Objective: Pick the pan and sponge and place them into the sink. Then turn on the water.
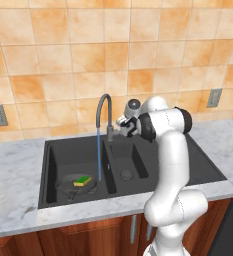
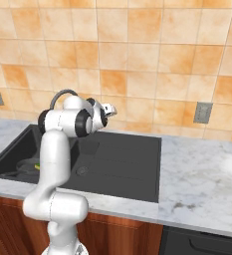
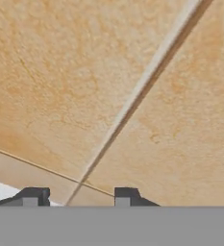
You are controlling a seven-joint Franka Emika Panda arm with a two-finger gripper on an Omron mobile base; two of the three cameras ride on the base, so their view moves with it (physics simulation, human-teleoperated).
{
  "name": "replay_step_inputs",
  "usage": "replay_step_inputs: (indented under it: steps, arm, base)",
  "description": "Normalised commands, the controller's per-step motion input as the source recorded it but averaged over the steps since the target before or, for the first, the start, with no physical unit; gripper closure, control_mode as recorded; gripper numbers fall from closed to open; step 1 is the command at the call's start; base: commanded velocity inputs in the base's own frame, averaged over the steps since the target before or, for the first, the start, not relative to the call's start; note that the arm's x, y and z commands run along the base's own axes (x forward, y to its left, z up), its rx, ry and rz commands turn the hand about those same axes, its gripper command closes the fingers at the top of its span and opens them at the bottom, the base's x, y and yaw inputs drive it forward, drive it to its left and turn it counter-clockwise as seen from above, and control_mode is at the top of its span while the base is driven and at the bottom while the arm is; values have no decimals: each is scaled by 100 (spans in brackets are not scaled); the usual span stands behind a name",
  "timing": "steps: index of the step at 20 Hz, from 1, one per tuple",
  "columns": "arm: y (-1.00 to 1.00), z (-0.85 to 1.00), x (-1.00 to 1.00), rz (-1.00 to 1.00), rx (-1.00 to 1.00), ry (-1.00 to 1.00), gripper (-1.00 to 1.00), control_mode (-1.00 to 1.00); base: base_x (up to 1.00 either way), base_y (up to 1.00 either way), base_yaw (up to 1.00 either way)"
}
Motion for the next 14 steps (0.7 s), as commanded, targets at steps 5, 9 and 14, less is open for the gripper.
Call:
replay_step_inputs:
  steps: [5, 9, 14]
  arm:
    - [-100, -100, 39, -4, 0, 0, -100, -100]
    - [-53, -41, 16, -1, 0, 0, -100, -100]
    - [0, 0, 0, 0, 0, 1, -100, -100]
  base:
    - [0, 0, 0]
    - [0, 0, 0]
    - [0, 0, 0]
